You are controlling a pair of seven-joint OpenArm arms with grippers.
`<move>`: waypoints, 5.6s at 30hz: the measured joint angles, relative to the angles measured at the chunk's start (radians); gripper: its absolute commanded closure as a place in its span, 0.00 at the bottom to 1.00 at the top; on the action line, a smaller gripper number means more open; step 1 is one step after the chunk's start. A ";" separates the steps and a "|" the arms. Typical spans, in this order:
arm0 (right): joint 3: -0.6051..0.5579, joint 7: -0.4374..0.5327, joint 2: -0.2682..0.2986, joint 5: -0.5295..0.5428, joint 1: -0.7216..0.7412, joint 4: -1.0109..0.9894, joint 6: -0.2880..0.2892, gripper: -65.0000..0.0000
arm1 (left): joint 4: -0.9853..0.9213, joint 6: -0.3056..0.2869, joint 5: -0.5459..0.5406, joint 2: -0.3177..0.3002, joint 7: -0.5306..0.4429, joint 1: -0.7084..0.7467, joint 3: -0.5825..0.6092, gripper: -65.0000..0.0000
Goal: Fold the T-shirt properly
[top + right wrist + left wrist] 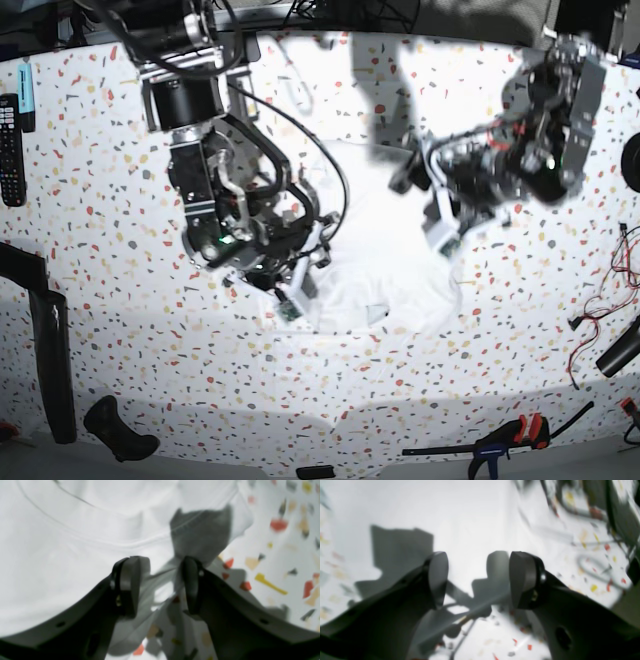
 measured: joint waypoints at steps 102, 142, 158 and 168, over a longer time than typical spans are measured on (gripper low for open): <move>0.179 -0.321 0.140 0.275 -1.305 0.629 -0.013 0.57 | -0.325 -0.294 -0.092 0.009 -0.016 0.759 -0.358 0.43; 0.178 0.280 0.428 0.207 -0.688 -0.463 -0.140 0.57 | -1.065 -0.109 0.360 0.012 -0.614 0.322 -0.354 0.43; 0.178 0.837 0.372 0.079 -0.682 -0.718 -0.136 0.57 | -1.092 0.026 0.625 0.133 -1.030 0.322 -0.354 0.43; 0.178 0.829 0.359 0.072 -0.679 -0.716 -0.094 0.57 | -1.170 0.019 0.674 0.188 -1.015 0.306 -0.354 0.43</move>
